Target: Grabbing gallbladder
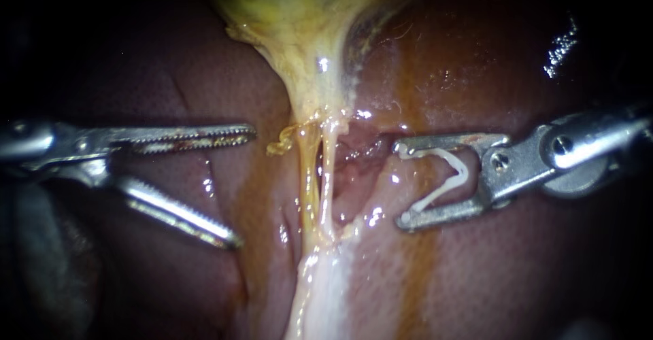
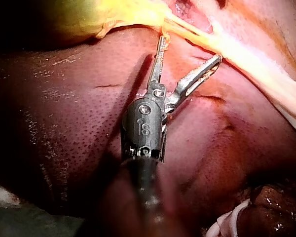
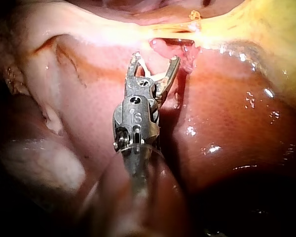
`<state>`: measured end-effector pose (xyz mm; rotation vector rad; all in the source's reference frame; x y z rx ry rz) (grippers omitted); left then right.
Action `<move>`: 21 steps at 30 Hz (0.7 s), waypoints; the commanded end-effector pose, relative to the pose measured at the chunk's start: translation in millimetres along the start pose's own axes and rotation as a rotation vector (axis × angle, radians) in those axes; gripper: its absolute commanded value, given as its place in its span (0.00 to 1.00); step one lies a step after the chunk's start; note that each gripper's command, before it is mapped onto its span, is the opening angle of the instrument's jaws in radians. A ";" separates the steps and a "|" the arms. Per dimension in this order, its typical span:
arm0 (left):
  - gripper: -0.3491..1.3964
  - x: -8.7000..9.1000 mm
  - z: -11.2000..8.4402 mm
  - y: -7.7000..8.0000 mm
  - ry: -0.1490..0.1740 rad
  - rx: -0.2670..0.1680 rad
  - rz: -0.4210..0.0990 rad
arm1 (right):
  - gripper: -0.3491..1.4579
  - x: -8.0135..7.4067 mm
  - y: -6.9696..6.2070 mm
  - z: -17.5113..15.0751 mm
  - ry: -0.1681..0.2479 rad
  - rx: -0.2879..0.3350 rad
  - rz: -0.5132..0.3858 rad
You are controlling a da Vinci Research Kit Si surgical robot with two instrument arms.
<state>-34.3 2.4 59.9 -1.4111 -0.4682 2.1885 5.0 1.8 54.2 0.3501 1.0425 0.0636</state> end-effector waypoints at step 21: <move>0.40 0.3 3.7 -7.1 0.000 0.007 -0.016 | 0.47 0.0 0.0 0.0 0.000 0.000 0.000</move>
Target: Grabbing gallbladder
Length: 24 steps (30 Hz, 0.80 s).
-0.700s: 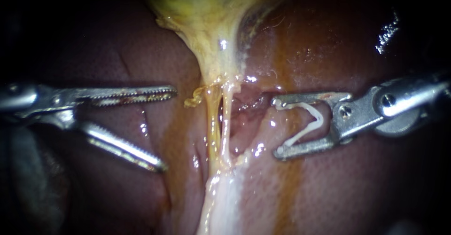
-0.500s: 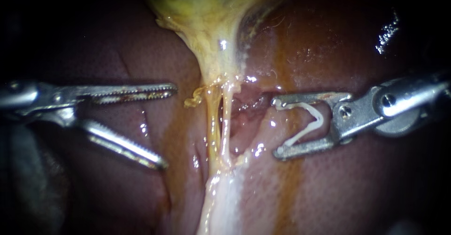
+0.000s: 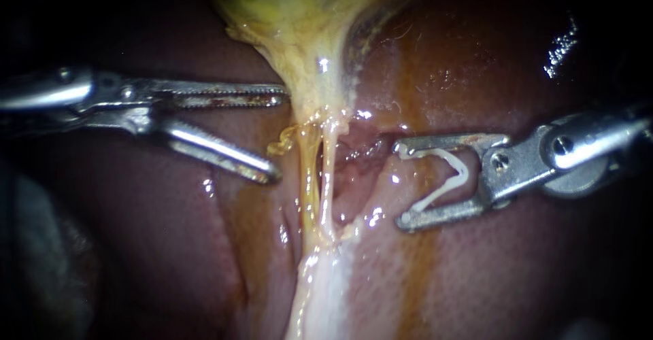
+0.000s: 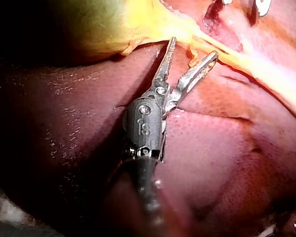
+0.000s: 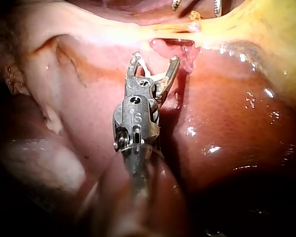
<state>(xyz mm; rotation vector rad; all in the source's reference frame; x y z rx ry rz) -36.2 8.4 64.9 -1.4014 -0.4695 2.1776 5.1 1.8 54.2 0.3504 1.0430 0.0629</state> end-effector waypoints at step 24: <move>0.00 1.1 -2.5 0.8 0.000 0.000 -0.116 | 0.47 0.0 0.0 0.0 0.000 0.000 0.000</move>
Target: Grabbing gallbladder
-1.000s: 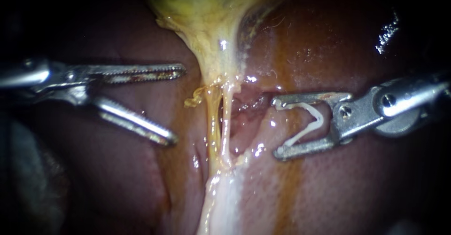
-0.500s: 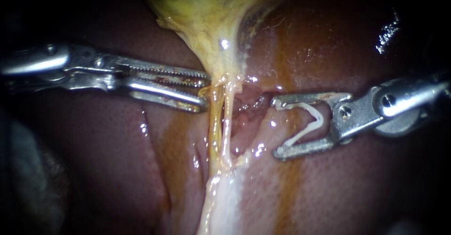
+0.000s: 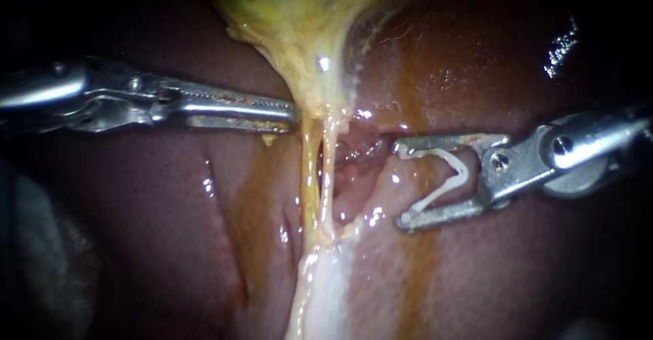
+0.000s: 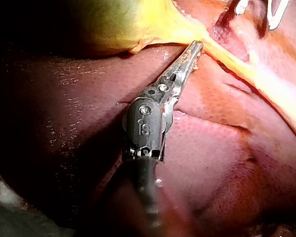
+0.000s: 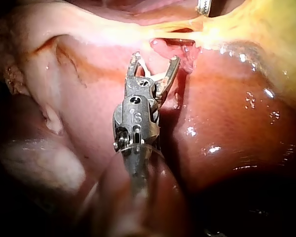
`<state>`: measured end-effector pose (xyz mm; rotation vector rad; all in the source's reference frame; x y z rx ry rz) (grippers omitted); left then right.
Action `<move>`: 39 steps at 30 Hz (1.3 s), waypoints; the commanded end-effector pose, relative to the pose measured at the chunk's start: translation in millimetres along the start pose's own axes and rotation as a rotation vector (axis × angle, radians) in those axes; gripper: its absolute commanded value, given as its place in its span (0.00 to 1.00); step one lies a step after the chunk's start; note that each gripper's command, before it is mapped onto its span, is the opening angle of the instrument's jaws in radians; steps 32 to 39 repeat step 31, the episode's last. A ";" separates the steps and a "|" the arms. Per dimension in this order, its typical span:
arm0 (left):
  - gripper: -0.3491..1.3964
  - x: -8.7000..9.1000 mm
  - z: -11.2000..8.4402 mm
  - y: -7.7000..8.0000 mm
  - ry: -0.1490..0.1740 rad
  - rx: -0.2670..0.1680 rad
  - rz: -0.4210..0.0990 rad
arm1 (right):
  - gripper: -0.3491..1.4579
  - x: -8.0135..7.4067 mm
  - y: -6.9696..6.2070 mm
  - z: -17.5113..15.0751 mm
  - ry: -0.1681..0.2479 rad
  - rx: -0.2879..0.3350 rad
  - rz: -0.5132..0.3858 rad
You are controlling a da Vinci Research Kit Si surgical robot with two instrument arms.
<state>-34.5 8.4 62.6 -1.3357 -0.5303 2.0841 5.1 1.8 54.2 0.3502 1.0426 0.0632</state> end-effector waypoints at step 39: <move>0.00 4.9 -5.8 0.1 -0.019 0.000 -0.054 | 0.47 0.0 0.0 -0.1 0.000 0.000 0.000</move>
